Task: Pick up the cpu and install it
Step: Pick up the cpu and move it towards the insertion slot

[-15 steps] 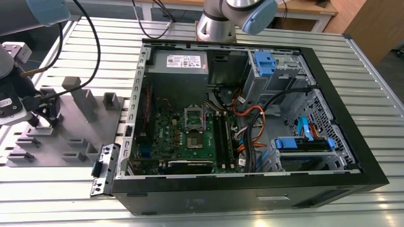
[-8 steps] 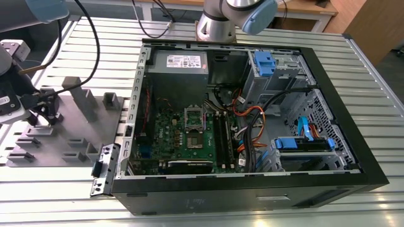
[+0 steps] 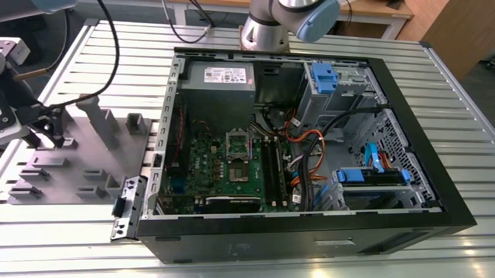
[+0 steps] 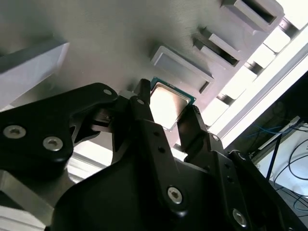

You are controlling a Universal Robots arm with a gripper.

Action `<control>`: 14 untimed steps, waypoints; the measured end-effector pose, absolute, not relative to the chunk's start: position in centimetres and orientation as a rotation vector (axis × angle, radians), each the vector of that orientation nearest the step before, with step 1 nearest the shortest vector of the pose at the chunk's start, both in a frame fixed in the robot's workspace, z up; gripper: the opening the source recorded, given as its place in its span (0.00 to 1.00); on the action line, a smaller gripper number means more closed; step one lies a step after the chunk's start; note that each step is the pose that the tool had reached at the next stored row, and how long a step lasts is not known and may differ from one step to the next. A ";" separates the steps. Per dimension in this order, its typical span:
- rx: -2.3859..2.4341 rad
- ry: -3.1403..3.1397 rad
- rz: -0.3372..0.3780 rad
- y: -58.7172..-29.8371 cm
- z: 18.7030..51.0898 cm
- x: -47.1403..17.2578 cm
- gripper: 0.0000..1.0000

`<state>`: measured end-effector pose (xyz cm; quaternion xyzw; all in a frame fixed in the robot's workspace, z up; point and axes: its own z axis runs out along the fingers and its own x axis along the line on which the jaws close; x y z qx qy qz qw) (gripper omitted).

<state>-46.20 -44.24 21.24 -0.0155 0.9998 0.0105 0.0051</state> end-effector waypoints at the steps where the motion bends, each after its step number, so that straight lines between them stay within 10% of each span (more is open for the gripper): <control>1: -0.048 3.131 0.033 -44.2 21.6 -46.2 0.47; 14: -0.046 3.131 0.033 -44.2 26.6 -46.1 0.47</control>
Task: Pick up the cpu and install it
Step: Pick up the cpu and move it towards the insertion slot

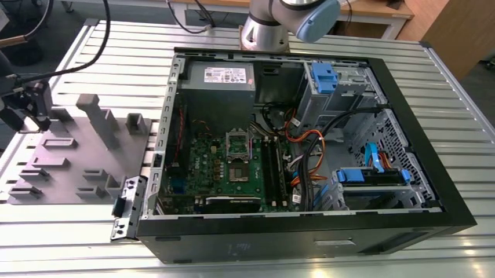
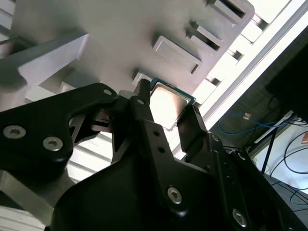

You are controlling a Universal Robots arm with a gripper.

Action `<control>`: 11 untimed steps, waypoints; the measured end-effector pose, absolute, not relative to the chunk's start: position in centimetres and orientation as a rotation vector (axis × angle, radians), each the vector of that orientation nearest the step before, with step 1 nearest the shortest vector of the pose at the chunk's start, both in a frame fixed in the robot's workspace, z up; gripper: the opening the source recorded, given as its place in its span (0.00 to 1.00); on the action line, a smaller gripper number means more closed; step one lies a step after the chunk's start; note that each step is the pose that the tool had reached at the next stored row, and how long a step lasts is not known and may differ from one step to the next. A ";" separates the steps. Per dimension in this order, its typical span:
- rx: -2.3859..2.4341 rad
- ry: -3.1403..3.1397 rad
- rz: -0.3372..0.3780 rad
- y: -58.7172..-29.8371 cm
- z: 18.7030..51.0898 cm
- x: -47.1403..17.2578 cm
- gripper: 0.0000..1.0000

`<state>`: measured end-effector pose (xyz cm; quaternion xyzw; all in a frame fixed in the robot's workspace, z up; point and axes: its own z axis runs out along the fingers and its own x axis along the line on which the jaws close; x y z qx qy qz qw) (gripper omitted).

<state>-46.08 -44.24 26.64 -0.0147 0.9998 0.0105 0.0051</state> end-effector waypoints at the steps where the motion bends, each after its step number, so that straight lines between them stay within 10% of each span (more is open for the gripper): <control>1: -0.046 3.131 0.033 -44.2 27.0 -46.1 0.47; 11: -0.046 3.131 0.033 -44.2 29.4 -46.0 0.47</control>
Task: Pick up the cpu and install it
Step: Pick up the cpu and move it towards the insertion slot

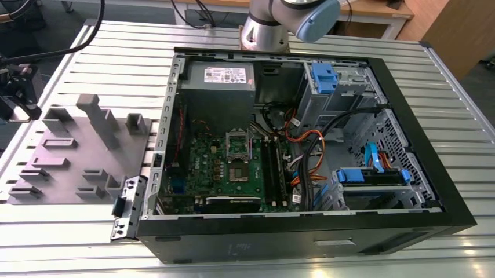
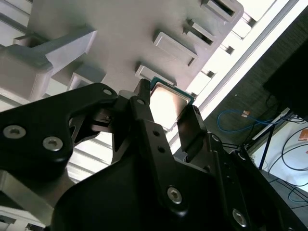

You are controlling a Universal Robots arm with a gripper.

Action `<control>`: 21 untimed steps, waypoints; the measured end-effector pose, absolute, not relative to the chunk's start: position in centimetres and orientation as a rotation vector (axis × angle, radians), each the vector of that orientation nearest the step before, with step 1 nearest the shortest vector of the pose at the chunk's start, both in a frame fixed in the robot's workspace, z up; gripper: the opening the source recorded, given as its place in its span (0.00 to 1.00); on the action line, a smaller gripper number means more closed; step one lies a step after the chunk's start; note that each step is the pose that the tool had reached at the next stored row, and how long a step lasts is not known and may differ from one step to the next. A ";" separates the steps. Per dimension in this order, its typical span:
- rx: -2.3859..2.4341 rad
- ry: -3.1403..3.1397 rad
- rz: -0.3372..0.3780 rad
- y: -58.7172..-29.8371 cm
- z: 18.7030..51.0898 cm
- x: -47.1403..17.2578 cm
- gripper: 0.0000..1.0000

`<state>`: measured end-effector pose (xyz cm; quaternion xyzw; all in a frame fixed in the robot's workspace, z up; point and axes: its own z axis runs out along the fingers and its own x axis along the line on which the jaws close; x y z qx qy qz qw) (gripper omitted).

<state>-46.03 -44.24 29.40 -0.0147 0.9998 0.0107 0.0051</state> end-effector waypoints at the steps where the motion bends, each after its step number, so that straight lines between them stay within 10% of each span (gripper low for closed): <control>1: -0.046 3.131 0.033 -44.2 29.4 -46.0 0.47; 21: -0.046 3.131 0.032 -44.2 30.8 -46.0 0.47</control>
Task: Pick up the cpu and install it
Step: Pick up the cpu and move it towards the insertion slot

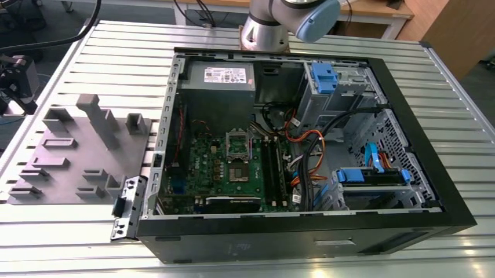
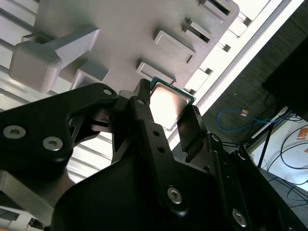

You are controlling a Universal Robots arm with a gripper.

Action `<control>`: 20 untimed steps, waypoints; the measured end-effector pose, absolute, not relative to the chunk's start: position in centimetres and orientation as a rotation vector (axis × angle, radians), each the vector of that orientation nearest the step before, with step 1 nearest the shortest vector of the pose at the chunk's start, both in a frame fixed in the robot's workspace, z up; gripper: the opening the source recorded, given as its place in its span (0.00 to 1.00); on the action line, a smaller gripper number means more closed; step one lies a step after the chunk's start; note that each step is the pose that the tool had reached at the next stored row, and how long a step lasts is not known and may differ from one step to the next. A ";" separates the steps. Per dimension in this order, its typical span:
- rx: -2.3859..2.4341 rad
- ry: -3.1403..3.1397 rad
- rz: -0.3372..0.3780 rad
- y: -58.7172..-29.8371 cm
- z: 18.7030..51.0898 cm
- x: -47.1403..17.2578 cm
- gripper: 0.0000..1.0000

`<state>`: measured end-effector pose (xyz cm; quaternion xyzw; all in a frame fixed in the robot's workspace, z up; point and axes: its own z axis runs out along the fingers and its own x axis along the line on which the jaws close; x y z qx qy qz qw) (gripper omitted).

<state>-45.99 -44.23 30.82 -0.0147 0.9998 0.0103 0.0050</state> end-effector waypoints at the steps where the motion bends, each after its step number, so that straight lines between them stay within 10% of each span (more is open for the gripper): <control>1: -0.046 3.131 0.032 -44.2 30.8 -46.0 0.47; 20: -0.046 3.131 0.032 -44.2 31.6 -46.0 0.47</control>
